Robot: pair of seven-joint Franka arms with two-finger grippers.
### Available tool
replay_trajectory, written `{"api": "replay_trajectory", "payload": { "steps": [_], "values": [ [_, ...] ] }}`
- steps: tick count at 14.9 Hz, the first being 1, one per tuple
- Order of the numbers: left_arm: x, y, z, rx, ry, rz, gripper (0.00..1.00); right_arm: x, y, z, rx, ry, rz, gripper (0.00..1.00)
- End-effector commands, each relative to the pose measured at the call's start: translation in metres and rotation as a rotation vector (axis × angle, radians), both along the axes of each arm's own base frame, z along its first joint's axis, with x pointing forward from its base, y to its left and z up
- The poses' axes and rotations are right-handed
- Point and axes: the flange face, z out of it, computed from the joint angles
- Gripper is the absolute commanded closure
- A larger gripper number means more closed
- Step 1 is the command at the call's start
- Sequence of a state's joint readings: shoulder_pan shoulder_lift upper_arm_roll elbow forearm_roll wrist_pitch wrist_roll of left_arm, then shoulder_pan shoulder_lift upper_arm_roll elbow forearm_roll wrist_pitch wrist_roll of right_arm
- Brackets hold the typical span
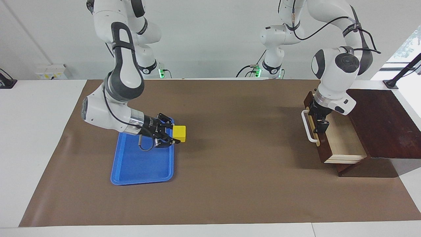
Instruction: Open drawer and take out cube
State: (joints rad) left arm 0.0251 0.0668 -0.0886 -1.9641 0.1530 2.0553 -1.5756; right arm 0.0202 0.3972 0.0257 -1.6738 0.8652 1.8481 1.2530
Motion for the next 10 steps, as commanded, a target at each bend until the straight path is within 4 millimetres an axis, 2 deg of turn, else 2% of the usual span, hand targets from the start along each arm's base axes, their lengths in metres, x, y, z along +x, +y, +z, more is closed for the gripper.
{"api": "replay_trajectory", "payload": {
  "steps": [1,2,5,8,10],
  "values": [
    [0.013,0.05,0.004,0.019,-0.038,0.012,0.0,-0.012,-0.023,-0.009,-0.002,0.03,0.052,1.0],
    [0.013,0.065,0.004,0.02,-0.043,0.029,0.0,-0.017,-0.032,-0.017,-0.005,0.048,0.05,1.0],
    [0.011,0.102,0.003,0.02,-0.062,0.088,0.0,-0.049,-0.046,-0.056,0.019,0.074,0.104,1.0],
    [0.008,0.123,0.004,0.021,-0.072,0.117,0.0,-0.074,-0.057,-0.082,0.034,0.086,0.16,1.0],
    [0.008,0.117,0.003,0.022,-0.061,0.095,0.0,-0.086,-0.062,-0.092,0.019,0.087,0.196,1.0]
  ]
}}
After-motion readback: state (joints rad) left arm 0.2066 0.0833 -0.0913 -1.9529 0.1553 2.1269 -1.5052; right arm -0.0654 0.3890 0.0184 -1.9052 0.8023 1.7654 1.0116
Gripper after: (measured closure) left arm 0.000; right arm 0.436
